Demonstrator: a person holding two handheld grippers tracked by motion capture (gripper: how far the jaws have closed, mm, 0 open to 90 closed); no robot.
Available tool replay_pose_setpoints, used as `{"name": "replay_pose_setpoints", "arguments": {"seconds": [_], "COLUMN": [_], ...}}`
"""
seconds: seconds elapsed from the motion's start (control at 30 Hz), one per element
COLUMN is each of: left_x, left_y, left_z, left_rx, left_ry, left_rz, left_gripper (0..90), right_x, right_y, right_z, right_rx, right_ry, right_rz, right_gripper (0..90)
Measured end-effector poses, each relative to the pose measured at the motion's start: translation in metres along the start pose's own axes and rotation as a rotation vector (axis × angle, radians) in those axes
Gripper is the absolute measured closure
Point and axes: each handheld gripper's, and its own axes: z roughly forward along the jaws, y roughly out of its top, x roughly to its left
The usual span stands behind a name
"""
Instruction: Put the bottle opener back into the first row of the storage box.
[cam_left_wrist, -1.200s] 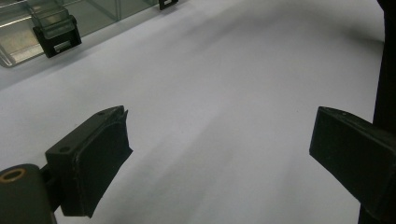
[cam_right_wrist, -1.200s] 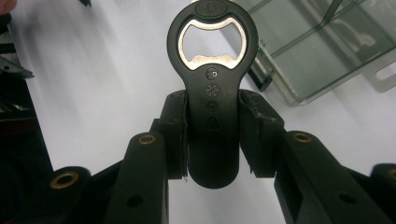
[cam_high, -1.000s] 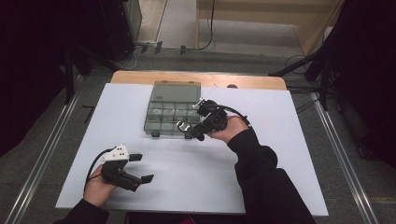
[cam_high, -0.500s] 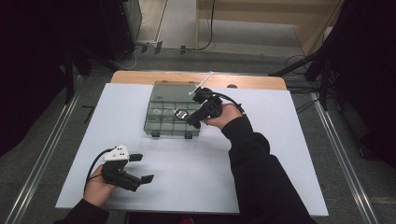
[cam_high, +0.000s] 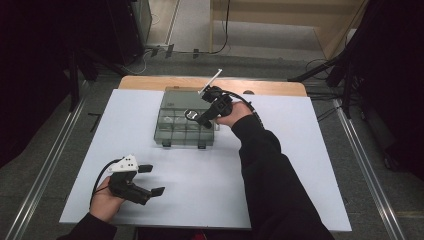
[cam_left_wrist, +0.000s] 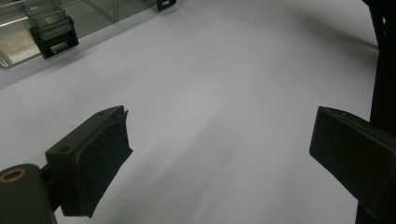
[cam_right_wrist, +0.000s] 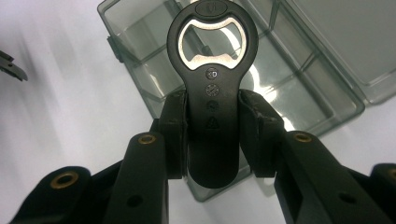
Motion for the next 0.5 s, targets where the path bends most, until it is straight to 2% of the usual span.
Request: {"name": "replay_pose_setpoints", "arguments": {"seconds": [0.17,0.2,0.37,0.43,0.5], "left_x": [0.0,0.0,-0.001,-0.001,-0.001], "left_y": [0.0,0.0,0.0,0.0,0.0], "left_z": [0.0,0.0,0.001,0.001,0.002], "left_rx": [0.0,0.003,0.005,0.006,0.006], "left_ry": [-0.001,-0.007,-0.006,-0.007,-0.007], "left_rz": [0.001,0.0,0.006,0.004,0.003], "left_gripper": [4.6,4.6,4.6,4.6,4.6], "right_x": [-0.006,-0.008,-0.012,-0.015,-0.016], "right_y": [0.01,0.013,0.017,0.021,0.022], "right_z": [0.008,0.011,0.016,0.019,0.02], "right_rx": [0.02,0.023,0.02,0.025,0.028], "right_ry": [0.006,0.022,0.039,0.033,0.035], "right_rz": [-0.041,-0.044,-0.074,-0.109,-0.122], "right_gripper": [65.9,65.9,65.9,65.9,65.9]}}
